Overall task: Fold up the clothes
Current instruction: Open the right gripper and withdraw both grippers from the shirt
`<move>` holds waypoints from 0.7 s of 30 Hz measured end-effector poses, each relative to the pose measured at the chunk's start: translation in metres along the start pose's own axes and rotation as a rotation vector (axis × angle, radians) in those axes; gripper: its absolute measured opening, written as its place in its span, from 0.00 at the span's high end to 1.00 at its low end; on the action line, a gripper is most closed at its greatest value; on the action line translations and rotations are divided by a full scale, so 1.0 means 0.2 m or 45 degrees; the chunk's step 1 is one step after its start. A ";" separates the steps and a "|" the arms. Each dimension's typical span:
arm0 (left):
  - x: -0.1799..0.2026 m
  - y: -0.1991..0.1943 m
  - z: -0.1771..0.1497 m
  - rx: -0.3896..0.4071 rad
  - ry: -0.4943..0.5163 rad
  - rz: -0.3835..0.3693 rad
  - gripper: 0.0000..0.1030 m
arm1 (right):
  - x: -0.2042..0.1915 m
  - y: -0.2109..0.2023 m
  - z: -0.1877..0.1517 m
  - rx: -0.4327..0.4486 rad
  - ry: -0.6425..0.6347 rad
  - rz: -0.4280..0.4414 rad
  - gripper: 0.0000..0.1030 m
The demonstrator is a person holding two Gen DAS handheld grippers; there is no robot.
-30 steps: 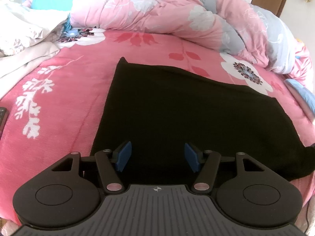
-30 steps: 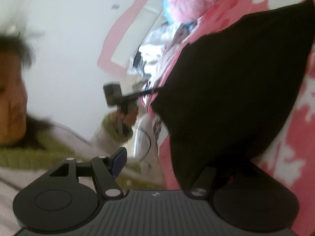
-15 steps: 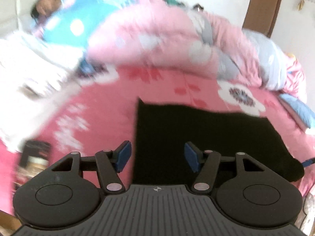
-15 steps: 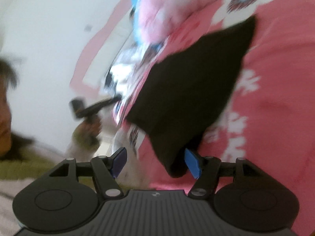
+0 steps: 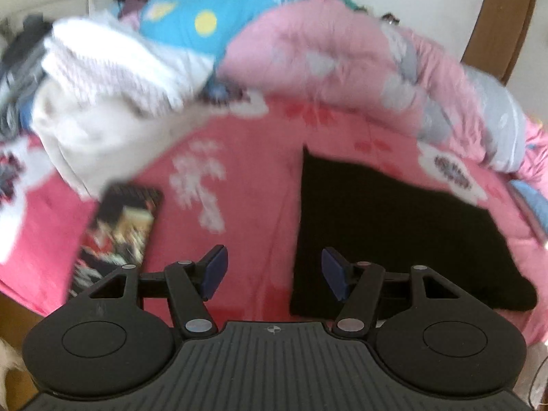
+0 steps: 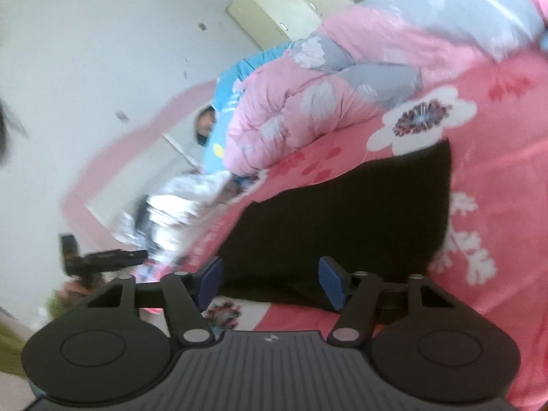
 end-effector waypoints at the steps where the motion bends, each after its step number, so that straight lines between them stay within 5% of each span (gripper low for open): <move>1: 0.01 0.04 -0.03 -0.005 -0.001 0.004 0.41 | -0.05 0.06 -0.02 -0.010 -0.052 -0.061 0.43; 9: 0.06 0.21 -0.13 0.053 -0.010 0.007 0.41 | -0.33 0.47 -0.16 -0.143 -0.315 -0.376 0.61; 21: 0.00 0.27 -0.19 0.077 -0.065 -0.028 0.41 | -0.45 0.79 -0.22 -0.252 -0.326 -0.461 0.67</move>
Point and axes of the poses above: each gripper's, at about its wrist camera, not at the fingertips, and y roughly the way its jaws point, x to its right, z to its top, the point moved 3 cm from there along y, roughly the way its jaws point, and after that the axes turned 2 degrees about z, right-handed, at the moved point
